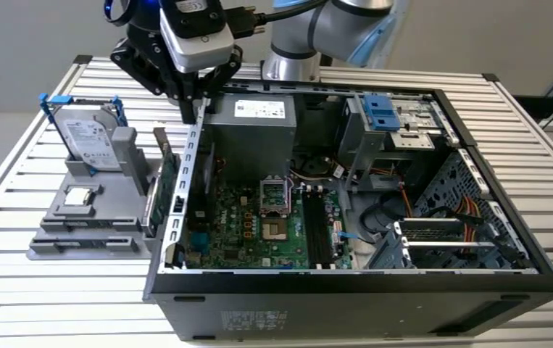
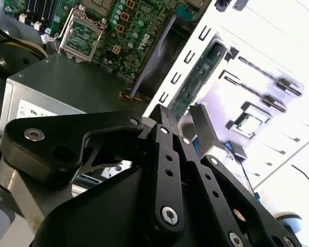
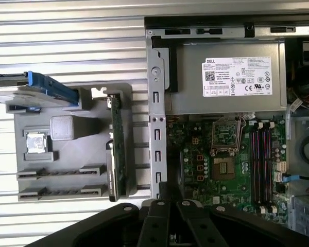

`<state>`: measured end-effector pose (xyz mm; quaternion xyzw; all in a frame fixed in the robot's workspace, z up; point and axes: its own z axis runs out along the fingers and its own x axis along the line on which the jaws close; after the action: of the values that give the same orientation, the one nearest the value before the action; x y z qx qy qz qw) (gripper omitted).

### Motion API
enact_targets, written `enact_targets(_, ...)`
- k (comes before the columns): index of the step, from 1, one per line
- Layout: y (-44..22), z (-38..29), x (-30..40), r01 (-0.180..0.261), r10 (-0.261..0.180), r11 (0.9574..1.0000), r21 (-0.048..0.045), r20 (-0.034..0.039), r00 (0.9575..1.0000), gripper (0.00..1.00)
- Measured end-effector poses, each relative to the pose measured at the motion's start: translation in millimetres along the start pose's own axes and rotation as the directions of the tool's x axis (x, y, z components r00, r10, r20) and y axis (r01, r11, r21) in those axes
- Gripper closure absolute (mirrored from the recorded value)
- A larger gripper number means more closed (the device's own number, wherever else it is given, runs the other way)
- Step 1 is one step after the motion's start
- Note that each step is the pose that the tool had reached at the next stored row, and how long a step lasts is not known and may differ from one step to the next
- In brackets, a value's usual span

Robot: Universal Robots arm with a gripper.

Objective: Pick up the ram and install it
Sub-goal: 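Reach for the ram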

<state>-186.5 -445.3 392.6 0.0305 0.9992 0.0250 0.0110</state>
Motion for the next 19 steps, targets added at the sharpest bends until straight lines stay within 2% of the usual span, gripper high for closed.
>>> enact_targets(11, -10.3, -0.7, 7.4, 0.001, -0.001, 1.0, 0.0, -0.0001, 1.0, 1.0)
enact_targets(19, -15.2, -1.1, 15.7, 0.002, -0.002, 1.0, 0.0, -0.0001, 1.0, 1.0)
